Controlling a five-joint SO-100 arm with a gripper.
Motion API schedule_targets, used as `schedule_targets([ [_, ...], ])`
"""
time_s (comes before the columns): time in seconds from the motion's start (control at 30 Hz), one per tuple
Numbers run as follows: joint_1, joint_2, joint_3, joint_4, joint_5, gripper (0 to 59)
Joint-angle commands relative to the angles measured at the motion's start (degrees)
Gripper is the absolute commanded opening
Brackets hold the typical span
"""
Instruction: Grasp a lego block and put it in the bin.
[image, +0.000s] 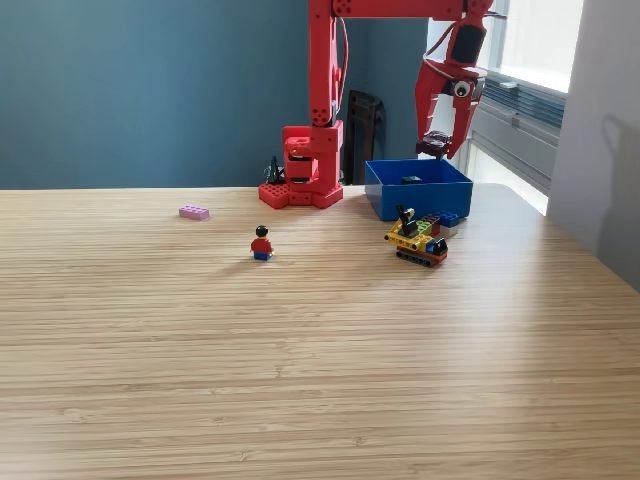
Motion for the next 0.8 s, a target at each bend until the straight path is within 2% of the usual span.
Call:
schedule_targets([
  [0.03,-0.7,1.1,-1.7,1.1,-1.1,2.1],
  [0.2,-0.4,1.0,-1.8,1.1,-1.4,16.8],
  [0.4,0.0,1.0,-2.5,1.1,-1.8,24.2],
  [0.63,2.4,1.1,-4.1,1.1,-2.1,23.6],
  [0.8,11.1,0.9,-8.3,1.1,-1.9,16.3],
])
